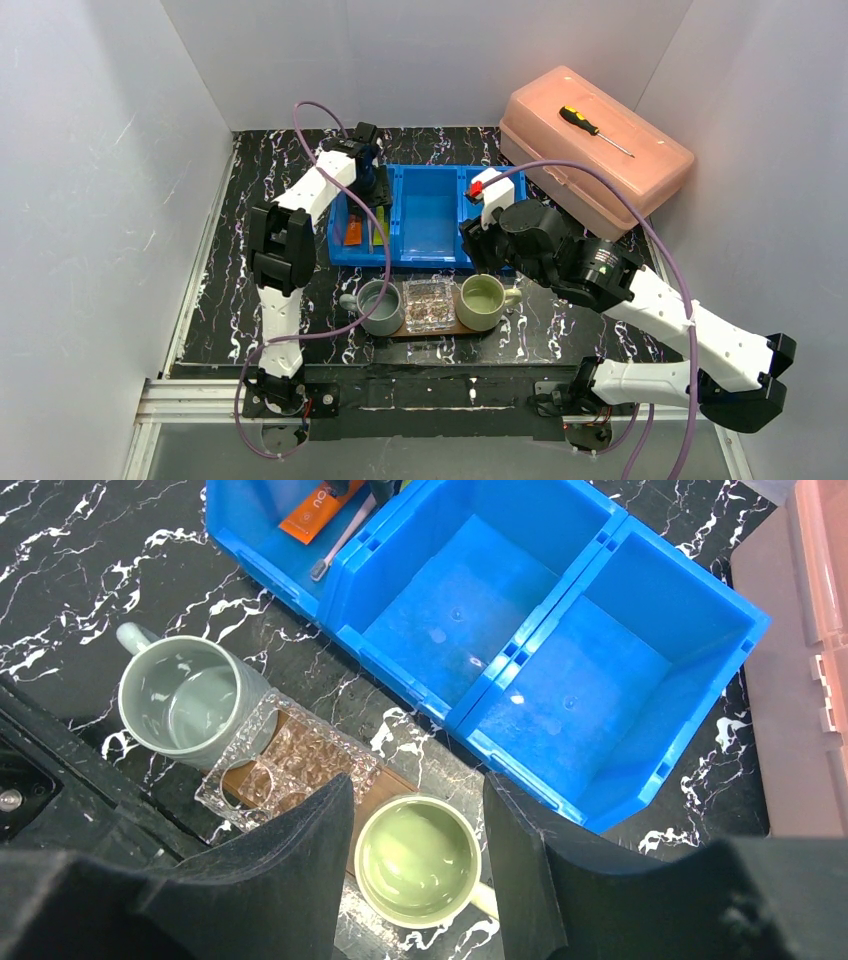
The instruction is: Prepare toiletry sets of a toothbrush and toothpaste on the tray
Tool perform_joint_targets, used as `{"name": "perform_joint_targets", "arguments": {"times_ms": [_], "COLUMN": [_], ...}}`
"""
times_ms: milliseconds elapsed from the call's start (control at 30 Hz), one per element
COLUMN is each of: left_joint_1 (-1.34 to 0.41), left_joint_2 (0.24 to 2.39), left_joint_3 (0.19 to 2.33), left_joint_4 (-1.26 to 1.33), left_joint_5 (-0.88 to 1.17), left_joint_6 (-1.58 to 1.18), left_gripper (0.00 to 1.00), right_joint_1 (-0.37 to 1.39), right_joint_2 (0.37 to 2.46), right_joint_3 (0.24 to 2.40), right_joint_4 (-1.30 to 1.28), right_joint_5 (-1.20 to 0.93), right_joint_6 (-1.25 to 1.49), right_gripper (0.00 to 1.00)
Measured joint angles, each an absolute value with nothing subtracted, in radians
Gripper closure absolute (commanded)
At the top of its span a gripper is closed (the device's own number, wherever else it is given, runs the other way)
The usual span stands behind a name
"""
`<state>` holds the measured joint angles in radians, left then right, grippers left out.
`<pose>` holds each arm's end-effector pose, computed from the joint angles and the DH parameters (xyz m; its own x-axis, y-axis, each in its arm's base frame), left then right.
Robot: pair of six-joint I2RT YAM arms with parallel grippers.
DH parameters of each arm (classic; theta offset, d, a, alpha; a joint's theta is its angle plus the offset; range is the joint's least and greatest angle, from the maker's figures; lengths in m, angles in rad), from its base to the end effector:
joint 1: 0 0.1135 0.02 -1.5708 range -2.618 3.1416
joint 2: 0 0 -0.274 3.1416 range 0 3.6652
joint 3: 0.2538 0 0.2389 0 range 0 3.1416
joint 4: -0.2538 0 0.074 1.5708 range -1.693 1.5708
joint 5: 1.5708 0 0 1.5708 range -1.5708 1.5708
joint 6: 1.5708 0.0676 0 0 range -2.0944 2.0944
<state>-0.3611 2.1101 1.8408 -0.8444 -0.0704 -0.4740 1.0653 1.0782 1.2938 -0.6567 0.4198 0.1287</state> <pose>0.4339 -0.1588 0.2180 -0.8945 -0.1489 -0.4215 -0.0954 0.9848 -0.1453 0.1337 0.1846 0.4050 -0.2847 -0.2723 -0.9191 -0.5888 0.8063 -0.0565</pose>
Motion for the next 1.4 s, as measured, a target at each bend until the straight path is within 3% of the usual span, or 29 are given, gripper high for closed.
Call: {"name": "perform_joint_targets", "arguments": {"times_ms": [667, 967, 1200, 1333, 1400], "left_joint_1": [-0.333, -0.336, -0.336, -0.336, -0.336], "left_joint_2": [2.222, 2.222, 2.229, 2.229, 2.229], "left_joint_3": [1.842, 1.842, 1.842, 1.842, 1.842], "left_joint_4": [-0.757, -0.754, -0.742, -0.741, -0.741], "left_joint_5": [0.041, 0.042, 0.042, 0.041, 0.039], "left_joint_6": [-0.490, -0.490, -0.483, -0.479, -0.476], "left_gripper": [0.57, 0.67, 0.84, 1.00, 1.00], "right_joint_1": [1.065, 1.065, 1.065, 1.065, 1.065], "right_joint_2": [1.101, 1.108, 1.114, 1.114, 1.114], "right_joint_3": [1.294, 1.294, 1.294, 1.294, 1.294], "right_joint_4": [-0.657, -0.657, -0.657, -0.657, -0.657], "right_joint_5": [0.412, 0.409, 0.404, 0.397, 0.395], "right_joint_6": [0.136, 0.136, 0.136, 0.136, 0.136], "right_gripper": [0.42, 0.42, 0.42, 0.42, 0.41]}}
